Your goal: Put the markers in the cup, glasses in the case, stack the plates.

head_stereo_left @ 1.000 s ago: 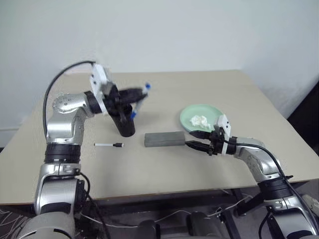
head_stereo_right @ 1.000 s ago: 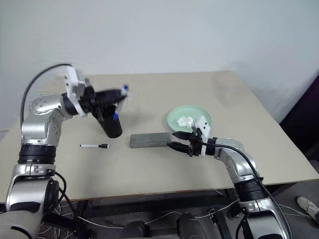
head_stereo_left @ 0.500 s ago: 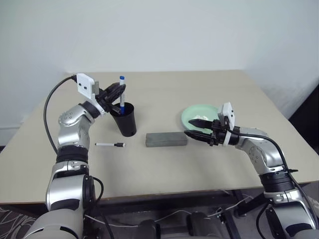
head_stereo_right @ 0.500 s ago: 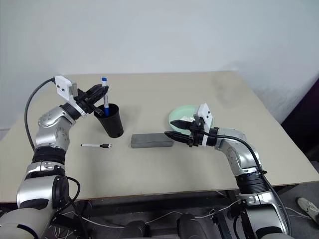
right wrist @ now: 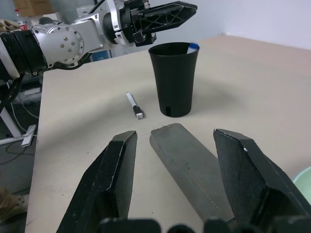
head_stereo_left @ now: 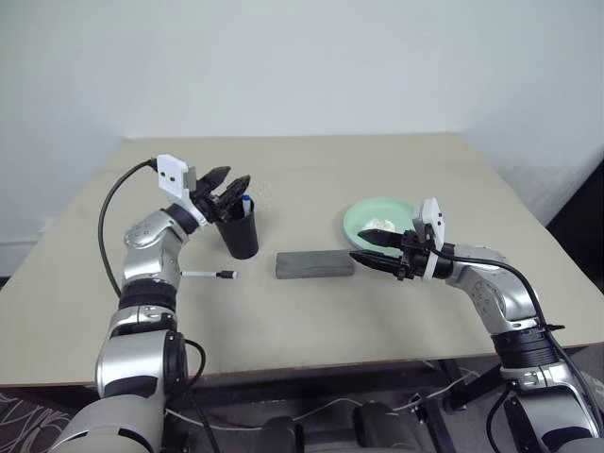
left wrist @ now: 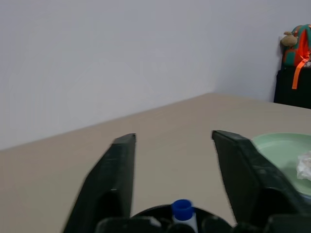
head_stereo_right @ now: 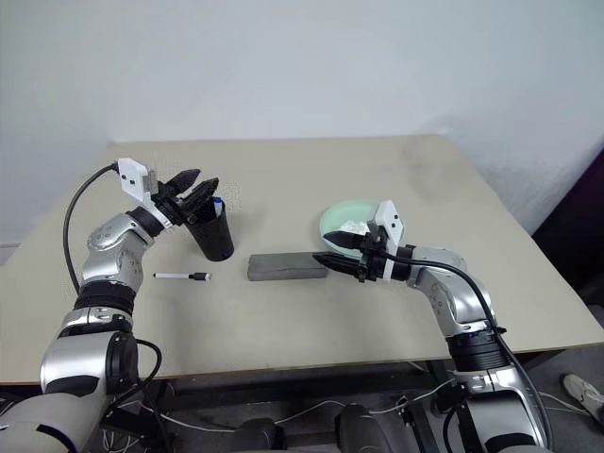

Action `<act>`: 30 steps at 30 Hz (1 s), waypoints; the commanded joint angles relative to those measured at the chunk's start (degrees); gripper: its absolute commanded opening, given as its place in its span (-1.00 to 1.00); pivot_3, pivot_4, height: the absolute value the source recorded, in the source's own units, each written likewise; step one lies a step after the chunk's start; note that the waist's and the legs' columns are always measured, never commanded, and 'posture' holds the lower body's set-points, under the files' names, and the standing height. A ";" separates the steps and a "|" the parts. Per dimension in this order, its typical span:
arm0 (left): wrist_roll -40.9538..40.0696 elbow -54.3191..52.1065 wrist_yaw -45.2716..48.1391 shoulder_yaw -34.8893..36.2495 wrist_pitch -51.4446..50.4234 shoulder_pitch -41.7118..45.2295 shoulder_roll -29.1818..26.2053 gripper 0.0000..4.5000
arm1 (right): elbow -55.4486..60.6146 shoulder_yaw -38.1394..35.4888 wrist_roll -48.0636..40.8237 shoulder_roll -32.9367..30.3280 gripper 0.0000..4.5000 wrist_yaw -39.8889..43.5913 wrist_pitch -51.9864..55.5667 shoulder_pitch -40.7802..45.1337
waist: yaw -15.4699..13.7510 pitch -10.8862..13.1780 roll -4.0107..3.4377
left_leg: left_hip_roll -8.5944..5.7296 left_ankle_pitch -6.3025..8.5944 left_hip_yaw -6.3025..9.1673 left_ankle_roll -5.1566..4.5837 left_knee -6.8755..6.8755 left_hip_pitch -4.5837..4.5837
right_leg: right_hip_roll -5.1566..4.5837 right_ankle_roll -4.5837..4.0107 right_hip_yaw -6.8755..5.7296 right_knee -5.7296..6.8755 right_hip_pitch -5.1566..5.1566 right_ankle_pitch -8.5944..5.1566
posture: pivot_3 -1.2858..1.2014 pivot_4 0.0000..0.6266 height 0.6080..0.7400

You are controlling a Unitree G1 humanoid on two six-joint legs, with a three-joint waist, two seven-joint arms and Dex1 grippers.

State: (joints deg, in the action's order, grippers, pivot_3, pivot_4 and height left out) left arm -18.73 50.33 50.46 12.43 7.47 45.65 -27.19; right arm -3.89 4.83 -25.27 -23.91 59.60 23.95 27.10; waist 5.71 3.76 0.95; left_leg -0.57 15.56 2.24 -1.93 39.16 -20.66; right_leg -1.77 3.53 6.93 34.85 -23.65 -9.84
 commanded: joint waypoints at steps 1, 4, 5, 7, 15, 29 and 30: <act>0.06 -2.00 0.79 0.41 0.77 2.07 -0.84 0.43 | 2.38 -1.25 -1.04 -0.32 0.21 -0.07 -0.17 0.68 | 0.00 0.00 0.00 | 0.00 0.00 0.00 0.00 0.00 0.00 | 0.00 0.00 0.00 0.00 0.00 0.00 | 0.03 -1.00 0.95; 0.56 -3.59 5.04 -0.92 0.09 2.90 -2.96 0.43 | 2.42 -1.23 -1.08 -0.37 0.21 -0.01 -0.02 0.74 | 0.01 0.01 0.01 | 0.00 0.00 0.00 0.00 0.00 0.00 | 0.00 0.00 0.00 0.00 0.00 0.00 | 0.03 -1.00 0.95; 1.20 -4.12 7.25 -1.88 0.02 3.13 -4.23 0.43 | 2.44 -1.21 -1.07 -0.39 0.21 0.02 0.03 0.75 | 0.04 0.01 0.01 | 0.01 0.00 0.00 0.00 0.00 0.00 | 0.01 0.00 0.00 0.00 -0.01 0.00 | 0.03 -1.00 0.95; 2.20 -4.78 13.42 -3.98 -1.62 4.13 -7.76 0.43 | 2.32 -1.13 -1.01 -0.41 0.21 0.07 0.11 0.87 | 0.10 0.01 0.01 | 0.01 0.00 -0.02 0.00 -0.02 0.00 | 0.01 0.00 0.00 0.00 -0.02 0.00 | 0.03 -1.00 0.95; 7.88 -5.19 37.32 -13.30 -6.79 10.51 -22.33 0.43 | 1.28 -0.74 -0.58 -0.36 0.21 0.51 -0.03 1.23 | 0.24 0.02 0.01 | 0.03 0.01 -0.03 0.00 -0.08 0.00 | 0.01 -0.02 0.01 -0.02 -0.04 -0.02 | 0.03 -1.00 0.95; 29.22 12.80 41.40 -32.84 8.31 15.31 -25.40 0.43 | -0.27 -0.54 0.24 -0.02 0.21 0.65 -0.92 1.19 | -0.04 0.03 0.01 | 0.08 0.01 -0.04 -0.02 -0.03 -0.08 | 0.01 -0.03 -0.01 0.00 -0.12 -0.03 | 0.03 -1.00 0.95; 30.00 14.11 40.60 -32.91 9.05 15.59 -24.37 0.43 | -0.31 -0.51 0.31 -0.09 0.21 0.65 -0.98 1.04 | -0.05 0.03 0.03 | 0.07 0.01 -0.02 -0.02 -0.02 -0.11 | 0.01 -0.03 -0.01 0.00 -0.13 -0.03 | 0.03 -1.00 0.95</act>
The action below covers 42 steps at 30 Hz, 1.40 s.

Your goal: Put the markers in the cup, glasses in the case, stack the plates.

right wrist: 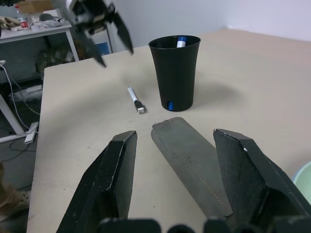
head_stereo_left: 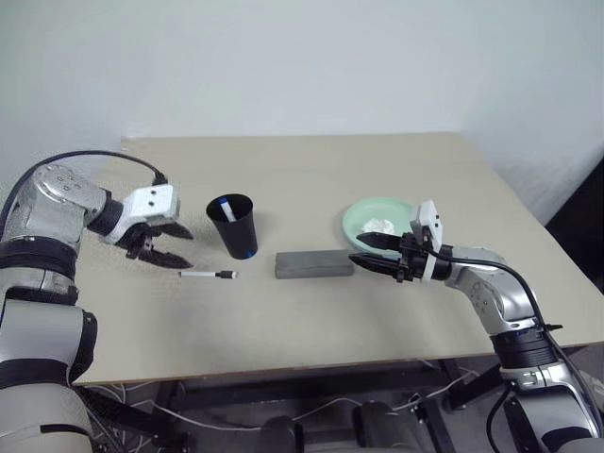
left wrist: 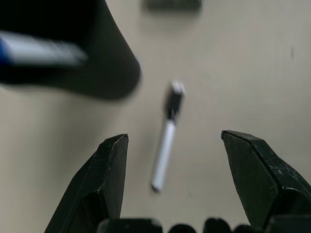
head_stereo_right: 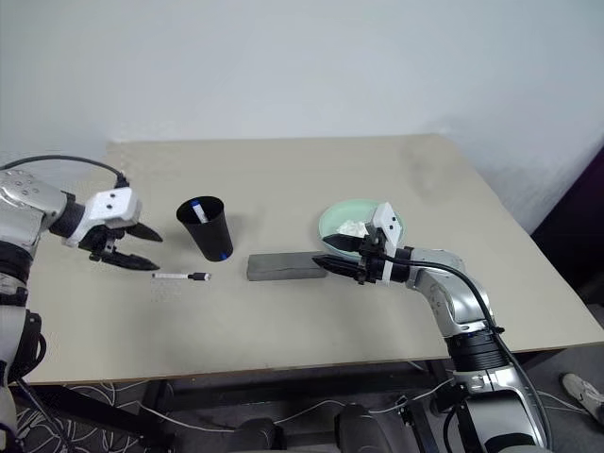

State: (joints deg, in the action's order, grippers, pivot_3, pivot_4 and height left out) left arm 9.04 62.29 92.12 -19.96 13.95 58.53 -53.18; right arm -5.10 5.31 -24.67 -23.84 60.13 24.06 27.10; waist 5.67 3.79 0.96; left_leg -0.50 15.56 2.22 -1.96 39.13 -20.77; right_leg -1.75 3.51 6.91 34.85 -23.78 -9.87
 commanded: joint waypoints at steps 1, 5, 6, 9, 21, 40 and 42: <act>3.08 3.42 -2.14 -0.66 3.07 3.01 2.75 0.43 | 0.93 -0.98 -0.23 -0.25 0.21 0.12 -1.15 0.84 | -0.02 0.00 0.03 | -0.01 0.00 0.01 0.00 0.01 -0.04 | 0.00 0.00 0.00 0.00 -0.02 0.00 | 0.03 -1.00 0.95; 6.66 7.58 -4.42 -1.69 3.85 4.05 6.23 0.43 | 1.77 -1.07 -0.39 -0.45 0.21 -0.24 -0.80 0.11 | 0.02 0.00 0.09 | -0.04 0.01 -0.02 -0.02 0.04 -0.07 | -0.01 0.01 0.03 -0.01 -0.03 0.00 | 0.03 -1.00 0.95; 7.19 8.20 -4.93 -1.73 4.20 4.18 6.66 0.43 | 1.92 -1.09 -0.42 -0.45 0.21 -0.31 -0.73 0.04 | 0.05 0.00 0.10 | -0.04 0.01 -0.02 -0.02 0.04 -0.08 | -0.01 0.01 0.03 -0.01 -0.04 0.01 | 0.03 -1.00 0.95; 9.53 10.16 -7.43 -2.39 4.75 4.55 8.45 0.43 | 2.52 -1.24 -0.52 -0.57 0.21 -0.73 -0.55 -0.55 | 0.05 0.00 0.11 | 0.00 0.03 -0.05 -0.05 0.02 -0.09 | 0.01 0.02 0.03 0.05 -0.13 0.01 | 0.03 -1.00 0.95; 15.20 13.32 -10.63 -3.29 4.84 3.53 12.46 0.43 | 4.46 -1.53 -0.81 -0.66 0.21 -2.31 -0.12 -2.15 | 0.03 -0.01 0.16 | -0.02 0.03 -0.02 -0.05 0.05 -0.15 | 0.02 0.03 0.03 0.07 -0.15 0.01 | 0.03 -1.00 0.95; 1.92 8.97 0.34 2.73 7.13 1.05 13.32 -0.97 | 4.54 -1.53 -1.00 -0.72 0.21 -2.59 -0.17 -2.43 | -0.01 -0.02 0.19 | -0.01 0.03 -0.04 -0.06 0.07 -0.16 | 0.01 0.02 0.04 0.09 -0.15 0.02 | 0.03 -1.00 0.95; -11.45 -2.31 0.38 -0.52 1.80 -2.32 11.28 -0.97 | 4.65 -1.55 -1.06 -0.89 0.21 -2.45 -0.06 -2.59 | 0.02 -0.03 0.20 | -0.01 0.03 0.03 -0.06 0.10 -0.19 | 0.00 0.02 0.02 0.09 -0.14 0.02 | 0.03 -1.00 0.95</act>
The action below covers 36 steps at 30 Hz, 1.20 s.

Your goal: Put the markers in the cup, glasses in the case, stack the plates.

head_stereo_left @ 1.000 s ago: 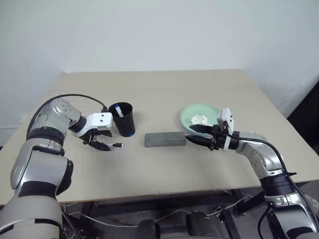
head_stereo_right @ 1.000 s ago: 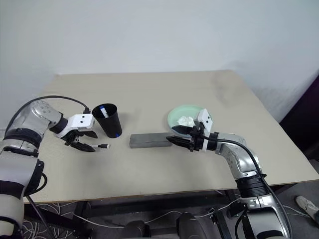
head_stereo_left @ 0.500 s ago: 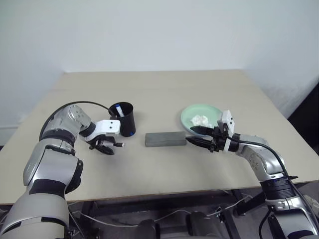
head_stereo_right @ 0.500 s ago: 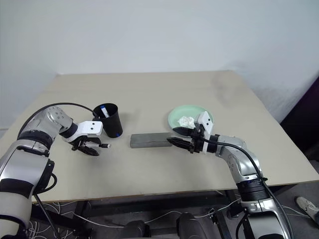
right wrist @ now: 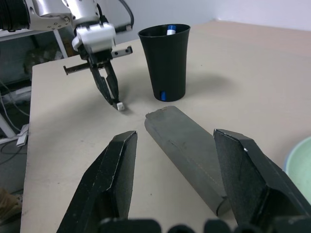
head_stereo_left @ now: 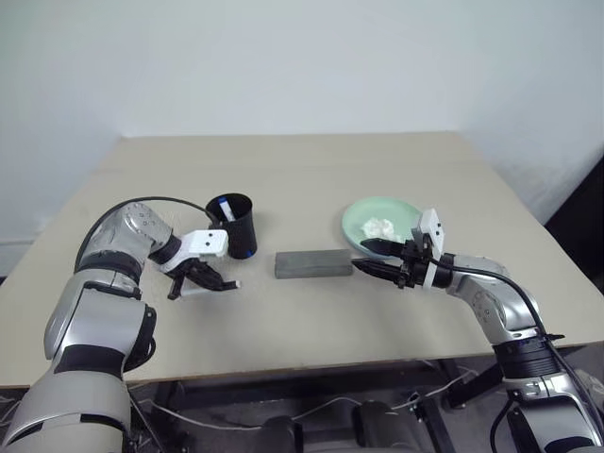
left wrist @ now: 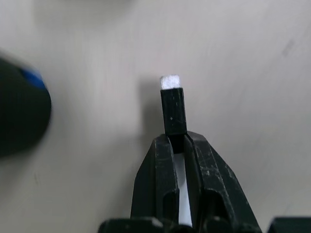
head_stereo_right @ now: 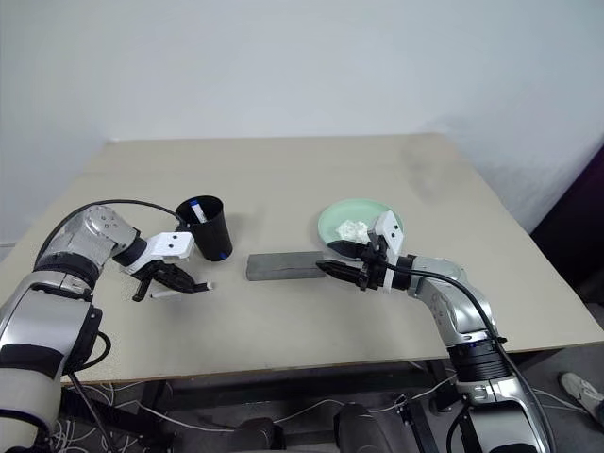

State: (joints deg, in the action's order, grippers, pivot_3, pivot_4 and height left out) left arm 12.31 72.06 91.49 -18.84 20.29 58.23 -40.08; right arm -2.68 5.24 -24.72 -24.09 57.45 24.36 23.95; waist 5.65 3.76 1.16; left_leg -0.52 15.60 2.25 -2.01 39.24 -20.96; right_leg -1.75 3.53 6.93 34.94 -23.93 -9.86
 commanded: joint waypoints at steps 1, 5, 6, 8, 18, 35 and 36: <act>-21.51 -18.70 1.01 -2.74 -8.01 -3.94 -3.21 -0.97 | 2.25 -1.48 -1.02 -0.71 0.21 0.32 -0.31 0.49 | 0.06 0.00 0.00 | 0.00 0.00 -0.01 0.00 0.00 0.00 | -0.02 0.00 0.01 0.00 0.00 0.00 | 0.03 -1.00 0.95; -36.16 -31.89 1.01 6.04 -21.05 -5.79 -2.59 -0.97 | 2.11 -1.08 -0.93 -0.76 0.21 0.70 -0.16 0.67 | 0.10 0.01 0.03 | 0.18 0.01 -0.05 -0.01 0.01 -0.07 | -0.09 0.02 0.06 0.04 -0.11 0.00 | 0.03 -1.00 0.95; -37.48 -33.10 1.00 8.58 -22.96 -5.74 -1.94 -0.97 | 2.06 -1.00 -0.92 -0.74 0.21 0.73 -0.14 0.76 | 0.05 0.01 0.03 | 0.17 0.01 -0.05 -0.01 0.04 -0.10 | -0.08 0.02 0.04 0.05 -0.14 0.01 | 0.03 -1.00 0.95; -39.63 -34.47 -3.74 13.67 -25.32 -5.39 -0.32 -0.97 | 2.02 -0.95 -1.04 -0.75 0.21 0.98 -0.16 1.00 | 0.07 0.01 0.03 | 0.04 0.00 -0.05 -0.02 0.06 -0.06 | -0.07 0.02 0.01 0.08 -0.12 0.00 | 0.03 -1.00 0.95; -35.99 -31.38 -27.40 26.56 -16.94 -6.63 6.43 -0.97 | 1.45 -0.86 -1.09 -0.18 0.21 1.91 -0.34 3.91 | 0.06 0.01 0.02 | 0.04 0.00 -0.09 0.00 0.05 0.29 | 0.01 0.00 0.00 0.25 0.07 0.01 | 0.03 -1.00 0.95; -33.75 -16.01 -35.44 33.41 -4.11 -7.65 11.38 -0.97 | 4.55 -2.98 -4.21 -0.40 0.21 1.41 1.16 5.79 | 0.04 -0.01 0.04 | -0.01 0.01 -0.05 0.01 0.00 0.20 | -0.02 0.00 -0.03 0.03 0.11 0.02 | 0.03 -1.00 0.95; -33.84 -15.86 -35.49 33.59 -4.20 -7.79 11.53 -0.97 | 4.60 -3.01 -4.19 -0.41 0.21 1.37 1.21 5.75 | 0.04 -0.01 0.04 | -0.02 0.01 -0.05 0.01 0.00 0.20 | -0.02 0.00 -0.02 0.03 0.11 0.02 | 0.03 -1.00 0.95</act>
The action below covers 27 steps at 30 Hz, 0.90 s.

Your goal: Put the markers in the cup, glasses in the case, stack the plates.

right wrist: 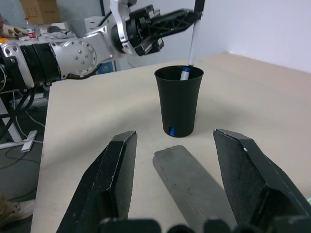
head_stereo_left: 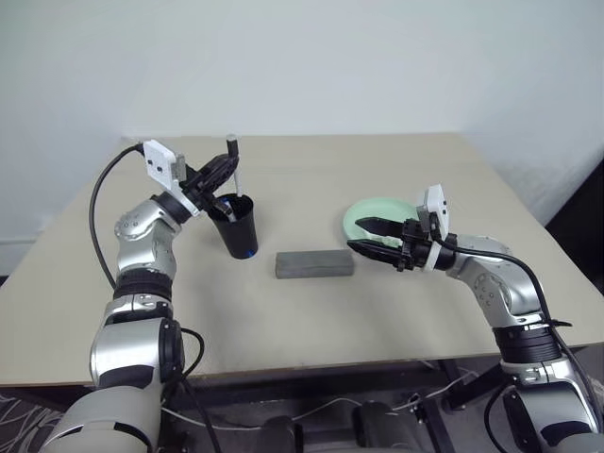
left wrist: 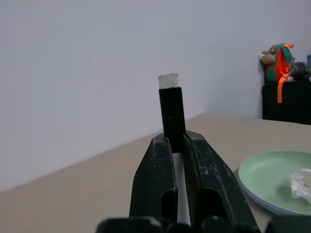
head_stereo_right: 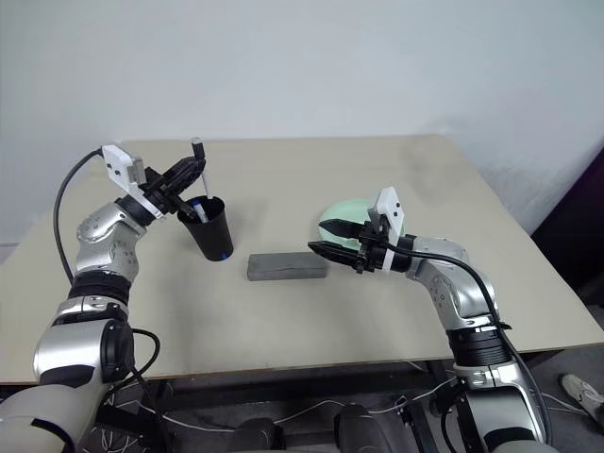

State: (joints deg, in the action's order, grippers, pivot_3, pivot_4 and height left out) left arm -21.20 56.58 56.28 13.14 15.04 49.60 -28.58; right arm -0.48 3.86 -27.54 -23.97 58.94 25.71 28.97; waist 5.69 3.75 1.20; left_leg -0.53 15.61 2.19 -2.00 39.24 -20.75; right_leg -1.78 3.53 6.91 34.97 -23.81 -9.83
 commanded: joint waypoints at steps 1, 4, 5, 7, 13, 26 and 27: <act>-0.35 -0.21 -0.66 1.84 1.08 0.56 0.27 -0.97 | 2.43 -1.65 -1.36 -0.51 0.21 -0.15 -0.10 0.70 | 0.00 0.00 0.00 | 0.00 0.00 0.00 0.00 0.00 0.00 | 0.00 0.00 0.00 0.00 0.00 0.00 | 0.03 -1.00 0.95; -0.15 0.61 -1.19 2.37 1.25 -0.20 0.89 -0.74 | 2.46 -1.66 -1.25 -0.40 0.21 -0.19 -0.02 0.73 | 0.00 0.00 0.00 | 0.00 0.00 0.00 0.00 -0.01 0.00 | 0.00 0.00 0.00 0.00 0.00 0.00 | 0.03 -1.00 0.95; -0.21 0.86 -1.22 2.65 1.26 -0.43 1.10 -0.64 | 2.47 -1.65 -1.22 -0.37 0.21 -0.18 0.00 0.80 | 0.00 0.00 0.00 | 0.00 0.00 0.00 0.00 -0.01 0.00 | 0.00 0.00 0.00 0.00 0.00 0.00 | 0.03 -1.00 0.95; -0.79 1.13 -1.10 3.39 0.83 -0.63 1.47 -0.34 | 2.36 -1.60 -1.14 -0.36 0.21 -0.10 -0.04 0.99 | 0.00 0.00 0.00 | 0.00 0.00 0.00 0.00 -0.01 0.01 | 0.00 0.00 0.00 0.00 0.00 0.00 | 0.03 -1.00 0.95; -0.49 1.12 -1.27 4.03 1.12 -1.40 2.06 0.59 | 2.21 -1.52 -1.03 -0.39 0.21 0.08 -0.17 1.24 | 0.00 0.00 0.00 | 0.01 0.00 0.00 0.00 -0.01 0.01 | 0.00 0.00 0.00 0.00 0.00 0.00 | 0.03 -1.00 0.95; -7.14 -26.91 5.30 3.09 -13.58 -11.47 -2.11 0.92 | -1.53 -0.14 1.87 0.41 0.21 -1.36 -1.50 0.03 | 0.37 -0.01 0.01 | 0.07 0.05 -0.05 0.06 -0.08 0.01 | 0.00 0.00 0.02 -0.02 -0.03 0.00 | 0.03 -1.00 0.95; -8.40 -33.21 6.36 2.39 -17.50 -15.13 -3.58 0.92 | -2.61 0.15 2.58 0.56 0.21 -1.77 -2.03 -0.14 | 0.54 -0.01 -0.01 | 0.08 0.06 -0.06 0.07 -0.12 0.03 | 0.00 0.00 0.02 -0.02 -0.04 0.00 | 0.03 -1.00 0.95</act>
State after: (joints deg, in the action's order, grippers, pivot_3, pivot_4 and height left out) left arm -26.88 31.83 60.71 16.27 2.40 36.48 -30.43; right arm -2.38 4.45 -25.98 -23.50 57.88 25.22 28.37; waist 6.23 3.74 1.19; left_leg -0.43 15.67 2.13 -1.92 39.07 -20.71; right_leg -1.78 3.53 6.94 34.95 -23.86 -9.83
